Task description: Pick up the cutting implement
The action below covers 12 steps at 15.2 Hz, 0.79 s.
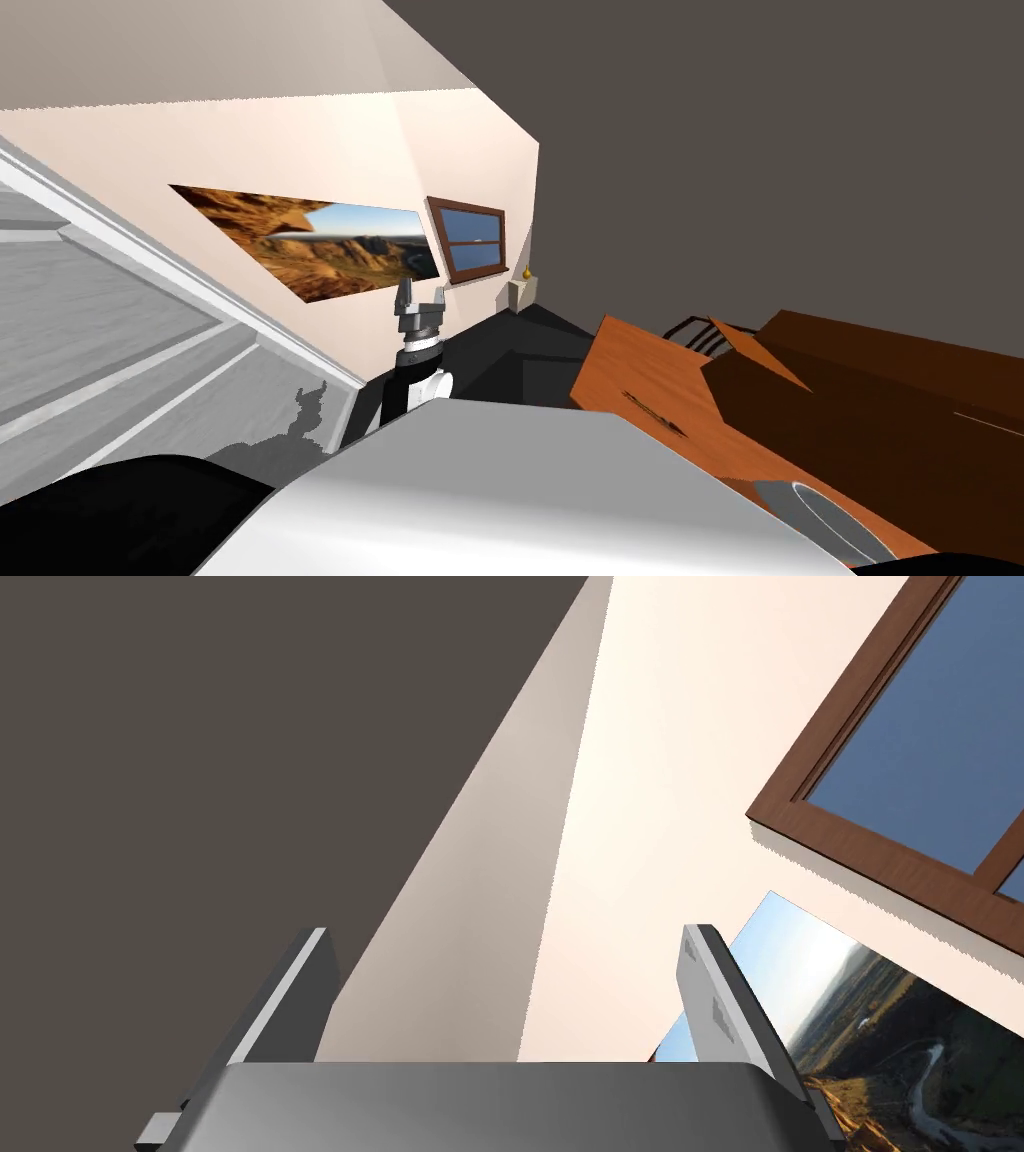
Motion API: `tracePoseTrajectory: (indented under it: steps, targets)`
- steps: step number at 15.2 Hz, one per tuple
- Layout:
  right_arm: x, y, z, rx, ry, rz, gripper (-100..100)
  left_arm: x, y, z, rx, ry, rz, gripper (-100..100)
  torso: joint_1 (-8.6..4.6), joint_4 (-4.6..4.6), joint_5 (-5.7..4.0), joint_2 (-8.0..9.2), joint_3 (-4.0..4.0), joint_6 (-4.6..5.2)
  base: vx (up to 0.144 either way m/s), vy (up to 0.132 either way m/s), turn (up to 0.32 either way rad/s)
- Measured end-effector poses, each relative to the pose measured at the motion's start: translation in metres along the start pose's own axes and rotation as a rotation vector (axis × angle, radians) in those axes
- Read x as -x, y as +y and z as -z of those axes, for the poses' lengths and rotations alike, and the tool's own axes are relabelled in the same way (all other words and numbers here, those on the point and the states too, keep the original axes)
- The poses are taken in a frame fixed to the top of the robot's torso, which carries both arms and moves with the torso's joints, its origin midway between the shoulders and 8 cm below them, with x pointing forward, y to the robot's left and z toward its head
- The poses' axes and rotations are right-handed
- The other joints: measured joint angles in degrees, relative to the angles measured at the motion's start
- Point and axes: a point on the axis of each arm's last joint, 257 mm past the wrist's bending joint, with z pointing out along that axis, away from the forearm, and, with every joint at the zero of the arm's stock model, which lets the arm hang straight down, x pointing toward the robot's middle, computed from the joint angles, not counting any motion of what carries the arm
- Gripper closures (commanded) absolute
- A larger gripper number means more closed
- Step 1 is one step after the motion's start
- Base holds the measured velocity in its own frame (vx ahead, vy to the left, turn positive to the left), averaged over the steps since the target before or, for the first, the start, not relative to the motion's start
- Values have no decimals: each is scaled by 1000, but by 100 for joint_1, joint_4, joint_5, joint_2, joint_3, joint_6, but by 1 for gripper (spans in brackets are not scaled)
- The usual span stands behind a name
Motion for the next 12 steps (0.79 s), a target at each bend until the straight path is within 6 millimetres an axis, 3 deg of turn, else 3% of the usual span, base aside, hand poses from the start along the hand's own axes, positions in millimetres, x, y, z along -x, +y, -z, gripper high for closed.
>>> tracePoseTrajectory:
  steps: [7, 12]
  targets:
    - [-69, -59, 57, -116, 210, 101, -100, 0, 0, 0, 0, 0, 0, 0, -7, -1, -1, -5, -3, 0, 20, -24, 292]
    - [-103, -99, 104, -187, 335, 149, -100, 0, 0, 0, 0, 0, 0, 0, -5, -1, -1, -6, -3, 1, 22, -26, 257]
